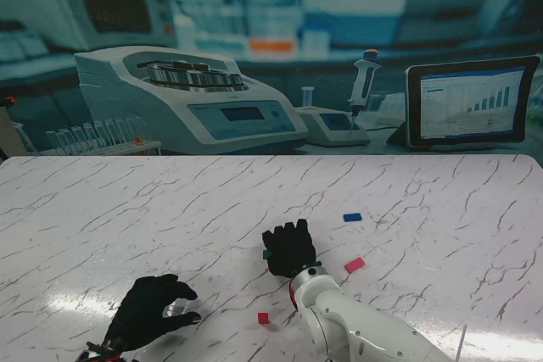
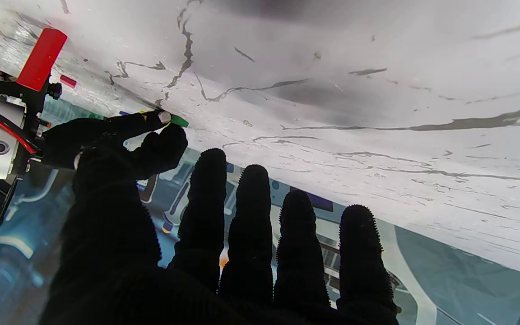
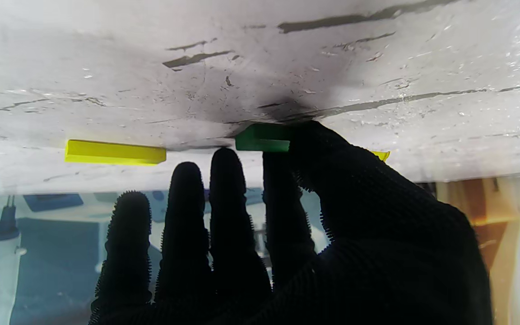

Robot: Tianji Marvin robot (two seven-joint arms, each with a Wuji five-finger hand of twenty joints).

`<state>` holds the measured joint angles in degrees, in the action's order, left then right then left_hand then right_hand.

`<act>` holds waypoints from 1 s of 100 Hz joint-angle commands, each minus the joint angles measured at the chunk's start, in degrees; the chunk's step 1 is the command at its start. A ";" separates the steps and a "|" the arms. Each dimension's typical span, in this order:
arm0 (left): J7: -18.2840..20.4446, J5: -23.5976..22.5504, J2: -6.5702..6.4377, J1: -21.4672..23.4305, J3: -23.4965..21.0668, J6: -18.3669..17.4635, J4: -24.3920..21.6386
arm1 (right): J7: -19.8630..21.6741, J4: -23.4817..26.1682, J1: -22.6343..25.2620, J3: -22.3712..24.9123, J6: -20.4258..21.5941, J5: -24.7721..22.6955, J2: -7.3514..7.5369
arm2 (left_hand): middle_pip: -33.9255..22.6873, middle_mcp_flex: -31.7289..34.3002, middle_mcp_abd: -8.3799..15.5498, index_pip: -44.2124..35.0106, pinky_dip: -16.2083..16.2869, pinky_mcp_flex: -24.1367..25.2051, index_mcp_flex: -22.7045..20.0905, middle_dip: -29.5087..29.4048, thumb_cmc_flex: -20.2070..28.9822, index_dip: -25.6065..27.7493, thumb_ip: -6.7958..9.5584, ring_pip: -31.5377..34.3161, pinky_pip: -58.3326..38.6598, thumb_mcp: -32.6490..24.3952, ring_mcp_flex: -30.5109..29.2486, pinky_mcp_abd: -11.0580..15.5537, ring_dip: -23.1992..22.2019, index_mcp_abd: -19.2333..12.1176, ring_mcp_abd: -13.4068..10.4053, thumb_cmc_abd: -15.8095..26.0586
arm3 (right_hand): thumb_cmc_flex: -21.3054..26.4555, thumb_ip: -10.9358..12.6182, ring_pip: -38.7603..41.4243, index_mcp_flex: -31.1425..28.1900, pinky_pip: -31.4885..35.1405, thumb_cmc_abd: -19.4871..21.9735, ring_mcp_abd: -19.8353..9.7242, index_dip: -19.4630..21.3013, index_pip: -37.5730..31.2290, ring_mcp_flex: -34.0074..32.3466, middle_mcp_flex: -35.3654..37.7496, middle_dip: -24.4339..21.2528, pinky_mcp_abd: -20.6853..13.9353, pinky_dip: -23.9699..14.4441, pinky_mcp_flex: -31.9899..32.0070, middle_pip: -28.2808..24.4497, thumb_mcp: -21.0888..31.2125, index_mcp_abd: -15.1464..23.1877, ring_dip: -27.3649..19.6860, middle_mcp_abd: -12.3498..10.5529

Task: Arrange dominoes in a row

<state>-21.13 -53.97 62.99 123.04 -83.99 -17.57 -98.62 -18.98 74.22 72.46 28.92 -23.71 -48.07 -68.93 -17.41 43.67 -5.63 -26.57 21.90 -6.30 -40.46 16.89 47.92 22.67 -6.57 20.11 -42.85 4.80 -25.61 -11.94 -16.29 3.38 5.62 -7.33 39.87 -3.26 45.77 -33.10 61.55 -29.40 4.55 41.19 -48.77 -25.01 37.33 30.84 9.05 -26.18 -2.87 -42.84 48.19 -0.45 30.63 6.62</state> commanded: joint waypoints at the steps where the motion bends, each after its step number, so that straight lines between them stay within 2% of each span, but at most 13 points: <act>1: 0.59 0.39 0.35 0.35 0.16 -1.52 0.19 | 0.08 -2.21 1.32 -0.43 0.14 0.52 -0.28 | -0.84 0.64 0.88 -0.34 0.89 0.38 -0.46 0.60 -0.28 0.75 -0.18 0.27 -1.59 -0.79 -0.62 -0.60 -0.67 -0.77 -0.94 1.00 | 6.28 -2.23 1.36 -2.37 1.35 -4.58 -1.42 2.62 -6.70 -0.72 4.08 0.59 0.55 0.43 0.16 -1.73 0.99 4.41 0.48 -3.57; 19: 0.71 0.84 0.41 0.35 0.22 -1.40 0.28 | -2.14 -3.15 1.57 -0.08 1.22 0.63 -0.68 | -0.95 0.81 0.79 -0.63 0.93 0.35 -0.76 0.60 0.61 0.78 -0.23 0.36 -1.68 -0.98 -0.68 -0.70 -0.69 -0.87 -0.93 2.00 | 7.73 -2.76 1.84 -1.56 1.73 -5.06 -1.69 5.04 -12.02 -0.41 3.34 1.99 0.37 0.67 0.45 -2.26 2.68 6.39 0.55 -3.86; 57: 0.82 1.01 0.43 0.41 0.20 -1.08 0.26 | -3.57 -2.58 2.63 1.52 3.11 -0.40 -0.08 | -1.26 1.17 0.85 -1.45 1.03 0.32 -1.09 0.62 4.85 0.80 -0.50 0.52 -1.88 -1.22 -0.76 -0.84 -0.68 -1.13 -1.10 3.61 | 8.09 -3.27 1.89 0.97 1.87 -5.80 -1.48 12.62 -20.03 1.96 -2.04 7.33 0.25 1.22 1.28 -6.84 4.79 7.10 0.43 -3.64; 58: 0.82 1.02 0.43 0.40 0.20 -1.07 0.26 | -3.58 -2.53 2.66 1.57 3.16 -0.43 -0.05 | -1.29 1.17 0.87 -1.75 1.06 0.33 -1.04 0.60 5.77 0.83 -1.10 0.58 -1.93 -0.52 -0.77 -0.84 -0.68 -1.23 -1.06 3.62 | 8.08 -3.29 1.89 1.02 1.88 -5.82 -1.44 12.81 -20.20 1.97 -2.09 7.53 0.25 1.23 1.28 -7.04 4.84 7.14 0.42 -3.64; 61: 0.86 1.03 0.43 0.39 0.20 -1.05 0.26 | -3.51 -2.34 2.78 1.75 3.30 -0.53 0.06 | -1.32 1.22 0.87 -1.85 1.07 0.33 -1.01 0.60 6.42 0.83 -1.31 0.60 -1.94 -0.32 -0.79 -0.87 -0.68 -1.42 -1.07 3.38 | 8.08 -3.31 1.93 1.00 1.92 -5.84 -1.45 13.34 -20.71 1.97 -2.21 8.02 0.24 1.26 1.24 -7.54 4.95 7.16 0.42 -3.69; 100: 0.98 0.89 0.40 0.32 0.17 -0.67 0.31 | -4.84 -1.04 4.31 3.48 5.59 -1.75 0.76 | -1.60 1.48 1.15 -2.98 1.12 0.19 -0.92 0.63 11.29 0.86 -3.12 0.71 -2.07 0.95 -0.91 -0.78 -0.63 -2.34 -1.25 1.86 | 7.75 -3.48 3.32 0.74 2.50 -6.05 -1.26 15.40 -23.20 0.49 -1.04 10.43 0.47 1.21 0.31 -10.09 5.64 7.57 1.00 -3.60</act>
<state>-20.67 -53.27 63.06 123.03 -83.95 -17.29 -98.49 -23.96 73.63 75.51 32.71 -18.39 -49.74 -68.53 -18.04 43.74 -5.62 -28.80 22.12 -6.30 -41.01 16.89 56.63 22.68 -7.24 20.11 -43.10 4.35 -26.06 -11.97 -16.29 2.83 5.62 -5.95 43.51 -6.50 47.61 -29.43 62.93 -35.28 3.98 56.41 -67.54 -24.91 36.96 40.49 9.05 -25.48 -2.75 -51.52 51.19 3.07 30.65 3.55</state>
